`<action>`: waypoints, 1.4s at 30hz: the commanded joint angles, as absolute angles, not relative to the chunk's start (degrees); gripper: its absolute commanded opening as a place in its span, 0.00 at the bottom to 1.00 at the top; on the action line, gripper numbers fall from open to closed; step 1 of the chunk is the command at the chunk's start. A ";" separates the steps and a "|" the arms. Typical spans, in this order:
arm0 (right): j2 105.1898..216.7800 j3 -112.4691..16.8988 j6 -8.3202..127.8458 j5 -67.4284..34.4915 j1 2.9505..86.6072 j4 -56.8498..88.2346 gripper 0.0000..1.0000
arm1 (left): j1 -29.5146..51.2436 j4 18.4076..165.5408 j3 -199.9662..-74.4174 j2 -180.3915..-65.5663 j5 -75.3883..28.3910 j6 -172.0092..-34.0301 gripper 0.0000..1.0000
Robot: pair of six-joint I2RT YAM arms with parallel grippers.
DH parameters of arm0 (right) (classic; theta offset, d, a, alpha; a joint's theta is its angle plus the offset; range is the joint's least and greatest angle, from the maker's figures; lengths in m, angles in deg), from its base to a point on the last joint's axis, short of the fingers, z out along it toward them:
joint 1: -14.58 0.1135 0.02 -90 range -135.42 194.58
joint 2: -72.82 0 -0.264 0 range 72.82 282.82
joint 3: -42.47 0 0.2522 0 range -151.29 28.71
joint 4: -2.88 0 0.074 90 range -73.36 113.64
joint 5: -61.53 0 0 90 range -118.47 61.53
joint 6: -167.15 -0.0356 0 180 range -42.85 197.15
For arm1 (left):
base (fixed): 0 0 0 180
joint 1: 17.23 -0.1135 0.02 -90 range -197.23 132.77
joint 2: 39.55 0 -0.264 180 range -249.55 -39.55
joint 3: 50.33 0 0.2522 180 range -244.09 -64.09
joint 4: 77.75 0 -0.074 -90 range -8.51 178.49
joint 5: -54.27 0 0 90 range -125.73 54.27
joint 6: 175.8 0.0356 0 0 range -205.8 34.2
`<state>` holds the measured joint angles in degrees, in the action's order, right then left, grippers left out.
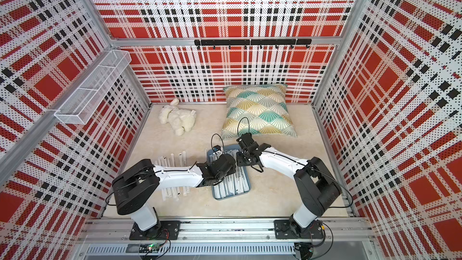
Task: Put the straws into the storage box
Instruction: Place the straw in the storage box.
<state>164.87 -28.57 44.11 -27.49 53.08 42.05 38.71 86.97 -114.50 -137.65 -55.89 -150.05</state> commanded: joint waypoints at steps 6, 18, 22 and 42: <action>162.38 -32.38 44.77 -32.14 54.48 46.29 0.37 | 36.56 78.04 -114.65 -123.59 -62.55 -144.52 0.37; 169.51 -36.39 39.47 -40.60 60.10 47.18 0.18 | 17.75 77.85 -96.32 -103.25 -58.93 -131.03 0.53; 172.38 -37.30 39.13 -42.77 60.11 47.41 0.23 | 14.58 78.07 -93.18 -101.87 -56.99 -129.71 0.53; 179.23 -39.55 40.82 -36.33 60.37 44.24 0.22 | 13.97 79.96 -92.22 -105.68 -54.05 -129.11 0.50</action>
<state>178.07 -38.38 40.24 -38.45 60.16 45.29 14.01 78.67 -92.25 -105.24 -54.51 -130.05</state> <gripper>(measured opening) 0.218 0.499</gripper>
